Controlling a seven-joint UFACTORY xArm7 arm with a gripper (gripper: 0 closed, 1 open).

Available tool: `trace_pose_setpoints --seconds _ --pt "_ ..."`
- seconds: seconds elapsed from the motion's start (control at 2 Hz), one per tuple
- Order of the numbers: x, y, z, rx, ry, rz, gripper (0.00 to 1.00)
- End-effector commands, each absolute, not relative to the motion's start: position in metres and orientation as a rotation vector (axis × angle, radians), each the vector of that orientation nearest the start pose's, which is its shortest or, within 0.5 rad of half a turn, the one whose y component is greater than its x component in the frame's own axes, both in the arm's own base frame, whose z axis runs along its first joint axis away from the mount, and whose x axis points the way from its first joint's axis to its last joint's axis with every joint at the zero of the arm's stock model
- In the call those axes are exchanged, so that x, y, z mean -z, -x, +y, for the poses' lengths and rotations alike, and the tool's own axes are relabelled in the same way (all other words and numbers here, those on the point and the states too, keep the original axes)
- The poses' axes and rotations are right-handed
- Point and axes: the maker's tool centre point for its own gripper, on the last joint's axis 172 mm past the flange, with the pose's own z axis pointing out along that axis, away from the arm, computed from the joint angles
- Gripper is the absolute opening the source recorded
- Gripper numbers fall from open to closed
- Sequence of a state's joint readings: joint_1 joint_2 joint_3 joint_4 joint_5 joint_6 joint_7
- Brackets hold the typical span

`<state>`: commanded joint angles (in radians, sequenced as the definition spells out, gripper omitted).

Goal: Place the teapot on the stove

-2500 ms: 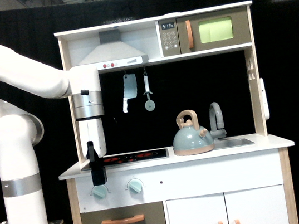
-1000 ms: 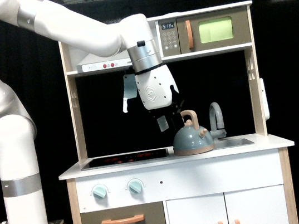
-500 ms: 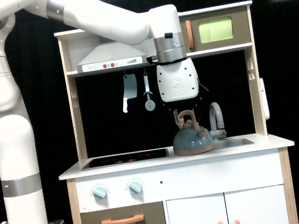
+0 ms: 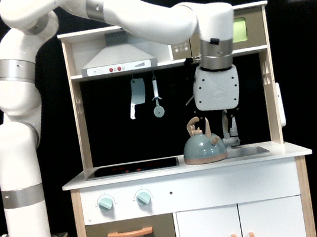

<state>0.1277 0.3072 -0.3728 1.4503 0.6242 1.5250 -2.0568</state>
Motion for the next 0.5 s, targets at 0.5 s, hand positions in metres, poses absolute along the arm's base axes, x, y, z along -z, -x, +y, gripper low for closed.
trace_pose_setpoints --seconds 0.5 --pt "-0.2190 -0.4980 0.0570 0.416 1.719 -1.970 1.00"
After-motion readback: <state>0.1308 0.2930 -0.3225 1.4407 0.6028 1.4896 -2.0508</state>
